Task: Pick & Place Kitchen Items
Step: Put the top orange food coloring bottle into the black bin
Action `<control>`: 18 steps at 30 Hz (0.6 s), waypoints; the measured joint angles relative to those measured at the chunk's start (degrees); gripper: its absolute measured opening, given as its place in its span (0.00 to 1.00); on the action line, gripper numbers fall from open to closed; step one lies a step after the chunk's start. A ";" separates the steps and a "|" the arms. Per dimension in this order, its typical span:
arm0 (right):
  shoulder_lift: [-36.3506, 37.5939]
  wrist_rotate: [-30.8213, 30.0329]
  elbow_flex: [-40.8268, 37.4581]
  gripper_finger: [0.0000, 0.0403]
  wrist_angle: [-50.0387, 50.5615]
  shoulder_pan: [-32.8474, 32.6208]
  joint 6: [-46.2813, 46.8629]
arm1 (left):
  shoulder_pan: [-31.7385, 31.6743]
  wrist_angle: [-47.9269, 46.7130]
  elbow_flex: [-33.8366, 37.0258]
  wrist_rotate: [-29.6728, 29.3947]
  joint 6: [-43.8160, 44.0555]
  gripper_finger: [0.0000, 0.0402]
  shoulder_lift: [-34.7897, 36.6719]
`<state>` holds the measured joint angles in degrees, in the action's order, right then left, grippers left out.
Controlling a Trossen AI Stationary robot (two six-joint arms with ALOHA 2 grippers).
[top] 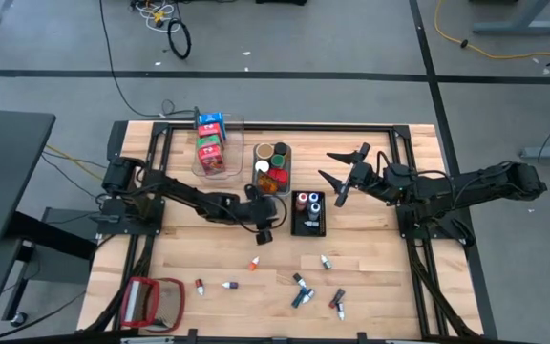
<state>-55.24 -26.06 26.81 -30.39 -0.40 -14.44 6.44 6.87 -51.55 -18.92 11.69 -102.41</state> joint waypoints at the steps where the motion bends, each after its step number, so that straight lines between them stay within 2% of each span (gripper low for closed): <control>1: 0.00 0.00 0.00 0.65 0.00 0.00 0.00 | 0.00 -0.41 0.40 0.60 0.71 0.37 0.00; 12: -0.01 0.01 0.00 0.65 0.04 0.00 0.00 | 0.20 0.68 4.82 2.45 4.84 0.48 0.04; 18: -0.02 0.02 0.00 0.65 0.03 0.00 0.00 | 0.20 10.44 9.03 2.18 5.69 0.49 0.04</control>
<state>-55.26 -26.04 26.81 -30.37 -0.40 -14.44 6.63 17.32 -42.51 -16.74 17.38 -102.37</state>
